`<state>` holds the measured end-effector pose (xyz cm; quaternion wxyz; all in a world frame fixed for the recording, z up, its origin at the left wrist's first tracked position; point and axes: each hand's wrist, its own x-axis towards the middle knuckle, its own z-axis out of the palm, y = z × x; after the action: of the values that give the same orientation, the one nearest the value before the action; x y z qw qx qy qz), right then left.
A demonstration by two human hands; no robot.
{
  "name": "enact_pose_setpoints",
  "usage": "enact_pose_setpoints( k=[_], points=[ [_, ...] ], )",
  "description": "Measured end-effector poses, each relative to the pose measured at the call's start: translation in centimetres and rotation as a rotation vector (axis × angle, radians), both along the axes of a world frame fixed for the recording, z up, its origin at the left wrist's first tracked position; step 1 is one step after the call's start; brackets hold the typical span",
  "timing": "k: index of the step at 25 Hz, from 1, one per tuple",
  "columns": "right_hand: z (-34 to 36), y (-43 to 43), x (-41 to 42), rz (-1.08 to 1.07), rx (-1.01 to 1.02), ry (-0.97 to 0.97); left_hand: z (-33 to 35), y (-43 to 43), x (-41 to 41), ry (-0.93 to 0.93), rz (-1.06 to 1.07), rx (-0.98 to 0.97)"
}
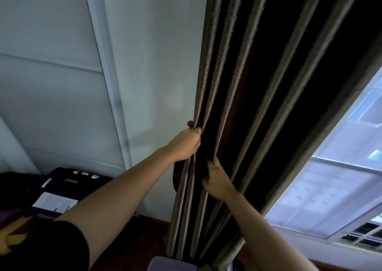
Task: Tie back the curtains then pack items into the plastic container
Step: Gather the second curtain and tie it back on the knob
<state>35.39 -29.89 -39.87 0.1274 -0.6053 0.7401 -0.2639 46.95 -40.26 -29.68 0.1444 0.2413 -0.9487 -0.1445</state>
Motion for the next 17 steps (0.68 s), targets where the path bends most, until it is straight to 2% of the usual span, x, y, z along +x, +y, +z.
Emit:
enact_pose_setpoints(
  k=[2, 6, 10, 11, 13, 15, 16, 17],
  points=[
    [-2.5, 0.8, 0.4, 0.091, 0.078, 0.035, 0.2, 0.3, -0.7, -0.002, -0.030, 0.046],
    [-3.4, 0.9, 0.2, 0.124, 0.139, 0.112, 0.5, 1.0, -1.9, -0.015, -0.050, 0.146],
    [-3.3, 1.0, 1.1, 0.095, 0.249, 0.208, 0.1, 2.1, -3.1, 0.000, -0.036, 0.031],
    [-3.2, 1.2, 1.1, 0.077, 0.226, 0.232, -0.1, 2.0, -3.3, 0.018, -0.031, 0.007],
    [-2.5, 1.9, 0.9, -0.068, -0.037, 0.270, -0.2, 1.5, -3.1, 0.040, -0.018, 0.014],
    [-0.7, 2.5, 0.1, -0.377, -0.377, 0.204, 0.0, 1.0, -2.5, 0.045, -0.024, 0.022],
    [0.5, 2.5, -0.4, -0.494, -0.481, 0.133, 0.2, 0.9, -2.2, 0.061, -0.014, 0.011],
    [1.8, 2.2, -0.9, -0.547, -0.501, 0.067, 0.5, 1.0, -2.0, 0.104, 0.013, 0.000]
  ],
)
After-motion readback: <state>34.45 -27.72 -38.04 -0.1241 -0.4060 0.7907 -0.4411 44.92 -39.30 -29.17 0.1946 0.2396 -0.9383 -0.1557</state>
